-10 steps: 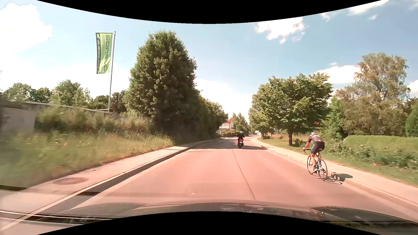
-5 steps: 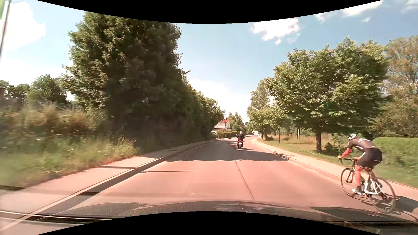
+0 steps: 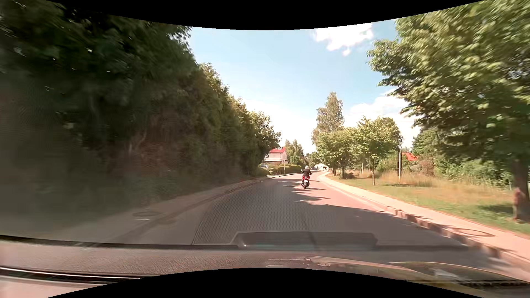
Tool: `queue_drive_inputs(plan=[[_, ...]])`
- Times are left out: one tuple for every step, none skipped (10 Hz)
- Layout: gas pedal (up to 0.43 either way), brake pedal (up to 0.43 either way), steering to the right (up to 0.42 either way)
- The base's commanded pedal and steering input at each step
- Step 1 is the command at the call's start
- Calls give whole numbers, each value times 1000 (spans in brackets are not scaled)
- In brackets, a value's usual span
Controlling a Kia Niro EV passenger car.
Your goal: Follow the waypoints while adhering to traffic rules and regulations
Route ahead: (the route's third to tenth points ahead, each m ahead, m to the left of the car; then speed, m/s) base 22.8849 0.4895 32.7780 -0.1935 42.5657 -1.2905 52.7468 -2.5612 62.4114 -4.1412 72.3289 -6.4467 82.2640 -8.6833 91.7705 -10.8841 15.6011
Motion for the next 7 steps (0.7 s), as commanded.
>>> queue_drive_inputs(plan=[[209,6,18],[177,6,20],[169,6,23],[157,6,26],[157,6,28],[150,6,28],[138,6,27]])
